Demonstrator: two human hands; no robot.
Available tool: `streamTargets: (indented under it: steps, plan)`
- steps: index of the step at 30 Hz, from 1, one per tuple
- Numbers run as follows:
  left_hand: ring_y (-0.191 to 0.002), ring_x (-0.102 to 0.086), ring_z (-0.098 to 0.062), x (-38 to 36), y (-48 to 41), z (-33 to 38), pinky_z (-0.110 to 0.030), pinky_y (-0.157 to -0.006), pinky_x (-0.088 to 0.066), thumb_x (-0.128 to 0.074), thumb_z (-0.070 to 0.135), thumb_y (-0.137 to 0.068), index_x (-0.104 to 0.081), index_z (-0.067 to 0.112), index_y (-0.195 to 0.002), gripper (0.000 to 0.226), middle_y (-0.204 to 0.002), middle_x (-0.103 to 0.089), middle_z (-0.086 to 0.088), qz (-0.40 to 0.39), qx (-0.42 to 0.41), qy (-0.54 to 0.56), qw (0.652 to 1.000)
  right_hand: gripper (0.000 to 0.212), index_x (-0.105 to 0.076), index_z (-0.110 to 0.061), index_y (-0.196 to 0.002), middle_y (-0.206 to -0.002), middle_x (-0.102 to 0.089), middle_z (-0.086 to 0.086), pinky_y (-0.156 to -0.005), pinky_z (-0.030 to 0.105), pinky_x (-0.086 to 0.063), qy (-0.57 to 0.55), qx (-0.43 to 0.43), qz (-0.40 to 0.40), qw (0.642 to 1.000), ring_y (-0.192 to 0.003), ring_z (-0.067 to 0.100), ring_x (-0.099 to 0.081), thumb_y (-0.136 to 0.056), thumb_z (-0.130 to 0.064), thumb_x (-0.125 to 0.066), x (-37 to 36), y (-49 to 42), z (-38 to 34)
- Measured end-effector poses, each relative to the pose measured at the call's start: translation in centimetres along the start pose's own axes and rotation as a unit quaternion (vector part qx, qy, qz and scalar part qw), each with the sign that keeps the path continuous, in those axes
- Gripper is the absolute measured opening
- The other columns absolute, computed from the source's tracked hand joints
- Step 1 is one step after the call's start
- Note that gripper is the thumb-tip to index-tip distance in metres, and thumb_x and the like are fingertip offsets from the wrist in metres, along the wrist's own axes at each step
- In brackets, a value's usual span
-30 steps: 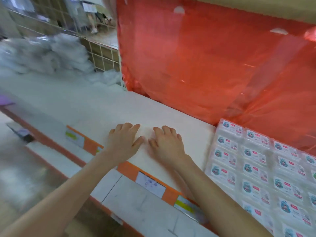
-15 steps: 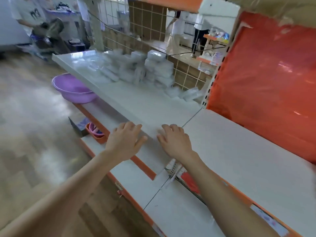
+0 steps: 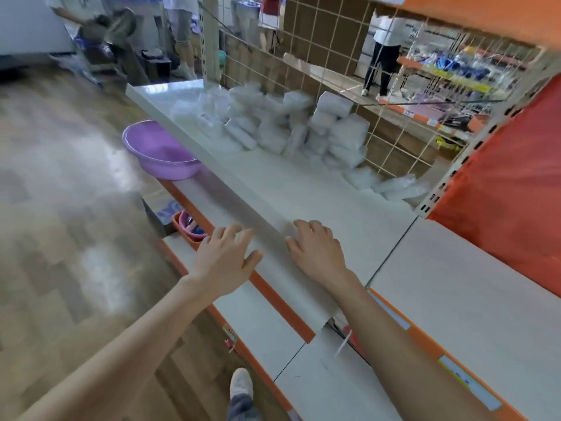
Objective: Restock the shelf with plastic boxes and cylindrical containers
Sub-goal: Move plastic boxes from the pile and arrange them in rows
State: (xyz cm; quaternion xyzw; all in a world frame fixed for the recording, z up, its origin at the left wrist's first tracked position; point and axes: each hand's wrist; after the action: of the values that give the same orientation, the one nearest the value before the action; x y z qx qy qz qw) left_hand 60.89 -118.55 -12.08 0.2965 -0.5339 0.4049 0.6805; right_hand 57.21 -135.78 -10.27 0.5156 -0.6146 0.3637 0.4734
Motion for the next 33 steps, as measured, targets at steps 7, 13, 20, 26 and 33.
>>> streamTargets:
  steps: [7, 13, 20, 26, 33]
  plan:
    - [-0.127, -0.036, -0.028, 1.4, -8.2, -3.4, -0.039, -0.098, -0.033, -0.037, 0.047, -0.094, -0.036, 0.021, -0.138, 0.052, -0.139, -0.04, -0.005, 0.023, 0.003, 0.002, 1.0, 0.043, -0.039, -0.017, -0.133, -0.135, -0.041, 0.01, -0.094, 0.041, -0.033, -0.032, 0.018, 0.007, 0.999, -0.122, 0.031, -0.036, -0.095, -0.036, -0.037, -0.2, -9.3, -2.1]
    - [-0.13, -0.031, -0.026, 3.1, -15.9, -5.1, -0.038, -0.1, -0.03, -0.034, 0.048, -0.094, -0.033, 0.022, -0.139, 0.053, -0.143, -0.035, -0.005, 0.031, -0.018, -0.002, 0.999, 0.038, -0.043, -0.014, -0.127, -0.131, -0.043, 0.011, -0.091, 0.041, -0.034, -0.039, -0.008, 0.036, 0.999, -0.119, 0.031, -0.037, -0.095, -0.035, -0.036, 1.3, -16.5, -1.7]
    - [-0.13, -0.031, -0.026, 3.8, -21.4, -6.2, -0.037, -0.1, -0.031, -0.033, 0.048, -0.094, -0.03, 0.022, -0.141, 0.053, -0.144, -0.033, -0.004, 0.032, -0.051, 0.008, 0.998, 0.035, -0.04, -0.01, -0.122, -0.128, -0.043, 0.014, -0.087, 0.041, -0.038, -0.007, -0.042, 0.075, 0.996, -0.113, 0.032, -0.042, -0.096, -0.033, -0.037, 2.7, -21.6, -0.5]
    - [-0.127, -0.033, -0.025, 4.7, -25.4, -7.7, -0.036, -0.097, -0.034, -0.037, 0.045, -0.094, -0.035, 0.02, -0.138, 0.051, -0.141, -0.036, -0.004, 0.04, -0.119, 0.007, 0.992, 0.048, -0.025, -0.022, -0.141, -0.129, -0.042, 0.017, -0.094, 0.044, -0.041, -0.077, -0.12, 0.096, 0.985, -0.118, 0.036, -0.043, -0.096, -0.033, -0.035, 3.2, -26.0, -0.7]
    - [-0.128, -0.034, -0.022, 5.1, -28.9, -9.7, -0.033, -0.098, -0.03, -0.04, 0.042, -0.093, -0.04, 0.022, -0.136, 0.048, -0.143, -0.035, -0.001, 0.029, -0.22, 0.009, 0.975, 0.027, -0.05, -0.007, -0.113, -0.113, -0.061, 0.009, -0.069, 0.03, -0.036, -0.146, -0.225, 0.209, 0.94, -0.1, 0.03, -0.056, -0.091, -0.022, -0.05, 2.8, -28.0, -1.4]
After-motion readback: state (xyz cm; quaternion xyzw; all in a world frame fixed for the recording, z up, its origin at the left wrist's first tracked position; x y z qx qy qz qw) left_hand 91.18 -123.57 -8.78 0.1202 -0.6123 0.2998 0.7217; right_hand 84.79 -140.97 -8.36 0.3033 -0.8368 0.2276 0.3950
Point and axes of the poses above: each hand's wrist, its own y-axis away from the middle knuckle, its own x-axis out of the back of the hand, z = x × y
